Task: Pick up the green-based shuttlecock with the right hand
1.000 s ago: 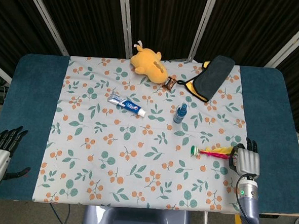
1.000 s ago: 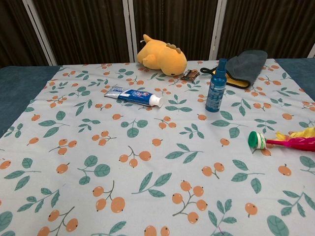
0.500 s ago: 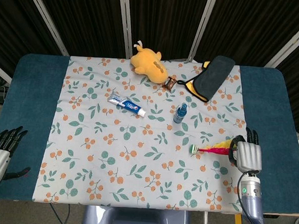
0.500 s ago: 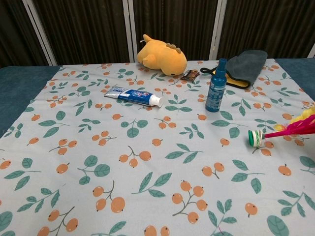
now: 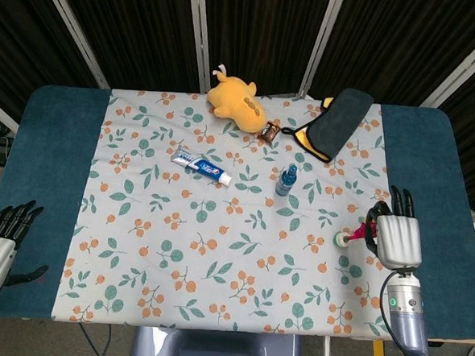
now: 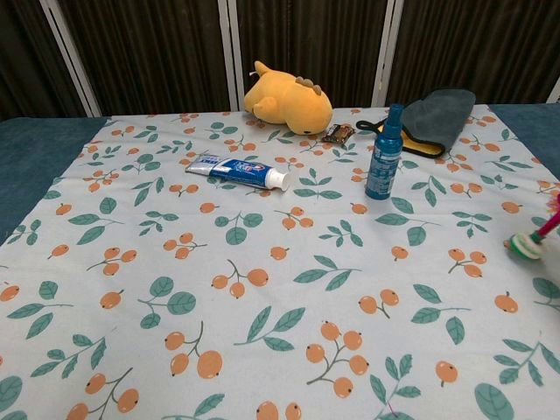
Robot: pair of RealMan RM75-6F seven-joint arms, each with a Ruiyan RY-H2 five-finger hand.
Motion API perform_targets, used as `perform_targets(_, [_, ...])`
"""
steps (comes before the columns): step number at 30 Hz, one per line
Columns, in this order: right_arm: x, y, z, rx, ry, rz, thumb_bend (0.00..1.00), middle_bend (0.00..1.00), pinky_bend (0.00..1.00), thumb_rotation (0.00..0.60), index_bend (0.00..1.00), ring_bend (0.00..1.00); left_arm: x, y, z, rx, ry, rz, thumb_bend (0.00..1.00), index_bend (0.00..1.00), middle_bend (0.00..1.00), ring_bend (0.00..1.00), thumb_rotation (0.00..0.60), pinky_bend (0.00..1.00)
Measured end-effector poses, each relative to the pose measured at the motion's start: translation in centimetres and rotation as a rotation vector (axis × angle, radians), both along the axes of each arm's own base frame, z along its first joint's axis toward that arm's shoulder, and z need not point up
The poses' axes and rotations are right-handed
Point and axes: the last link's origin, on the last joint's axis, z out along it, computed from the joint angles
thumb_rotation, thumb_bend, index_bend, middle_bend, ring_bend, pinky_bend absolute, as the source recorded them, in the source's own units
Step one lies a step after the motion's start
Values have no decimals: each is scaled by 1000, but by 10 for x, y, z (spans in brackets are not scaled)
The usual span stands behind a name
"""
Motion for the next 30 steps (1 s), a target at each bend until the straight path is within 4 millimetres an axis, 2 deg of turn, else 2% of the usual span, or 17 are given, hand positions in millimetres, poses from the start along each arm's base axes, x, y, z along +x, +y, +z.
perform_targets(10, [7, 3, -1, 6, 71, 50, 456, 359, 0, 600, 632, 0, 0, 0, 0, 0, -1, 0, 173, 0, 0, 0, 598, 0])
perform_targets(30, [-5, 6, -7, 12, 97, 22, 455, 359, 0, 600, 632, 0, 0, 0, 0, 0, -1, 1, 174, 0, 0, 0, 597, 0])
